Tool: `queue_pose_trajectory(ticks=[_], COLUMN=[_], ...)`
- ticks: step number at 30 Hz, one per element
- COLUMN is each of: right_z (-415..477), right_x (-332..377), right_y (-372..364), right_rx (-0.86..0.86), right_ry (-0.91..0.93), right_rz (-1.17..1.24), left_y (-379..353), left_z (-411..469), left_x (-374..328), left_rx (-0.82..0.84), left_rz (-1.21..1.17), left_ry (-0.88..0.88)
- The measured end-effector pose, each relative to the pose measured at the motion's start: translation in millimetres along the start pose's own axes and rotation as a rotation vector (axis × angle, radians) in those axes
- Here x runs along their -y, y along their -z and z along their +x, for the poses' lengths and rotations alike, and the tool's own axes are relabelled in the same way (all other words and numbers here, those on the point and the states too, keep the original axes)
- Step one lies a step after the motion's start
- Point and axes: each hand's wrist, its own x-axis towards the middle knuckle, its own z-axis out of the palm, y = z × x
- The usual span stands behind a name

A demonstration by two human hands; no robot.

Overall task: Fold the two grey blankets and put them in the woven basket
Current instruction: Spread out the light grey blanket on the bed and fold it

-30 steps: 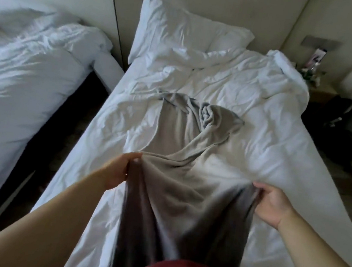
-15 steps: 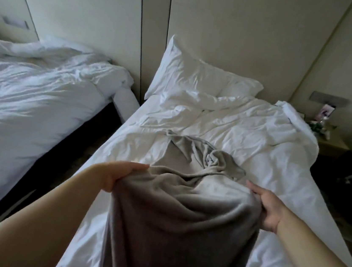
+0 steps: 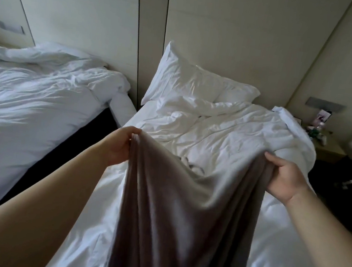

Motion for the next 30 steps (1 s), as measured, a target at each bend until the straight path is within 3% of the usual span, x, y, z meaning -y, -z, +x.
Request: queue_pose_trajectory(ticks=[2, 5, 7, 9, 11, 14, 16, 18, 20, 21, 25, 27, 30], right_z=[-1, -9, -15, -13, -6, -4, -4, -7, -10, -10, -4, -5, -2], right_x=[9, 10, 15, 29, 48, 60, 55, 52, 56, 62, 96, 101, 91], right_y=[2, 2, -6, -14, -17, -13, -5, -2, -7, -9, -23, -25, -15], right_rx=[0.035, 0.027, 0.02, -0.058, -0.143, -0.079, -0.07, -0.101, -0.177, -0.213, -0.207, -0.15, -0.113], right_ry=[0.036, -0.304, -0.479, -0.373, -0.064, 0.223, 0.194, -0.014, -0.226, -0.245, 0.132, 0.293, 0.387], right_rz=[0.1, -0.193, -0.389, -0.378, -0.182, 0.135, 0.097, -0.111, -0.288, -0.33, -0.193, -0.067, 0.041], left_y=[-6, -21, -33, -45, -50, -45, -39, -39, -44, -48, -60, -64, -66], left_z=[8, 10, 13, 20, 26, 30, 28, 29, 32, 36, 47, 47, 46], left_x=[-4, -4, -14, -27, -36, -42, -44, -48, -57, -63, -84, -87, -88], left_rx=[0.051, 0.115, 0.108, 0.05, 0.008, 0.087, 0.175, 0.233, 0.214, 0.185, 0.157, 0.205, 0.217], left_rz=[0.063, 0.351, 0.314, 0.152, 0.034, 0.03, 0.235, 0.405, 0.366, 0.282, -0.022, -0.031, -0.017], left_ry=[0.071, 0.235, 0.168, 0.04, -0.05, 0.013, 0.154, 0.242, 0.174, 0.091, -0.14, -0.176, -0.179])
